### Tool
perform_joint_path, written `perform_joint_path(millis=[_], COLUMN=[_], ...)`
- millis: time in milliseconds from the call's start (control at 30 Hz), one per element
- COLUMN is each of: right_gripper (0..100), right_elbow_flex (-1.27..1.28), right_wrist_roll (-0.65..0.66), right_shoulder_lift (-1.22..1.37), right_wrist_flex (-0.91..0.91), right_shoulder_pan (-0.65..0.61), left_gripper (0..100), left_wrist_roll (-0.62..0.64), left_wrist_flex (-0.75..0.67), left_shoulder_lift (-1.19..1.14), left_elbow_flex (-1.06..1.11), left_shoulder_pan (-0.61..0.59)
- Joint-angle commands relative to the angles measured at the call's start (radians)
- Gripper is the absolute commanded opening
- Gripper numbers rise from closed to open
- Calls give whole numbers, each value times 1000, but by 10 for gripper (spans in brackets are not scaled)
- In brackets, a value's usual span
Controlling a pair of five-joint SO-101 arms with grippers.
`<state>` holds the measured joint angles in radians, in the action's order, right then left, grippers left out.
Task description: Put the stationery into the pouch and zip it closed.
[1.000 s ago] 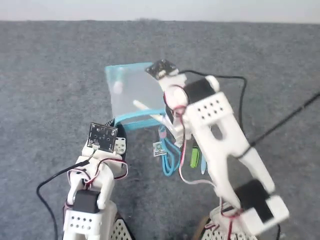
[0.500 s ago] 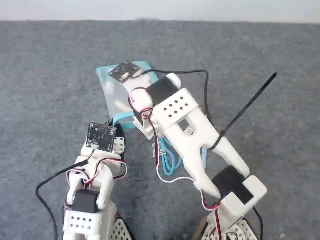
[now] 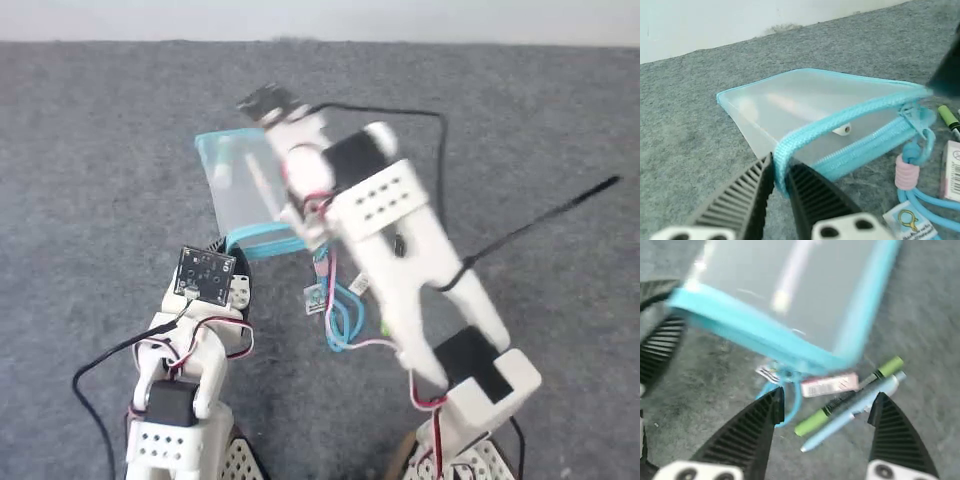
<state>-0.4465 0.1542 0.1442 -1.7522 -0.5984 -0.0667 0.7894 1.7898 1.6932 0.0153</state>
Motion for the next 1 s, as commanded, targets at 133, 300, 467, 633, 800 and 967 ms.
perform_joint_path(millis=[133,300,467,633,800,967], right_gripper=[245,203,206,208,209,209], right_elbow_flex=[92,483,905,1168,1286,1292], right_wrist_roll=[26,57,66,66,57,26], right_shoulder_lift=[-225,-564,-803,-835,-785,-636], right_wrist_flex=[-42,22,191,358,470,547], right_shoulder_pan=[165,173,200,275,305,302], left_gripper=[12,12,12,12,12,12], left_wrist_roll=[-12,-12,-12,-12,-12,-12], left_wrist_flex=[-3,-3,3,12,12,12], left_shoulder_lift=[11,11,9,9,9,9], left_elbow_flex=[-7,-7,-7,-7,-7,-7], left_shoulder_pan=[9,8,5,2,2,2])
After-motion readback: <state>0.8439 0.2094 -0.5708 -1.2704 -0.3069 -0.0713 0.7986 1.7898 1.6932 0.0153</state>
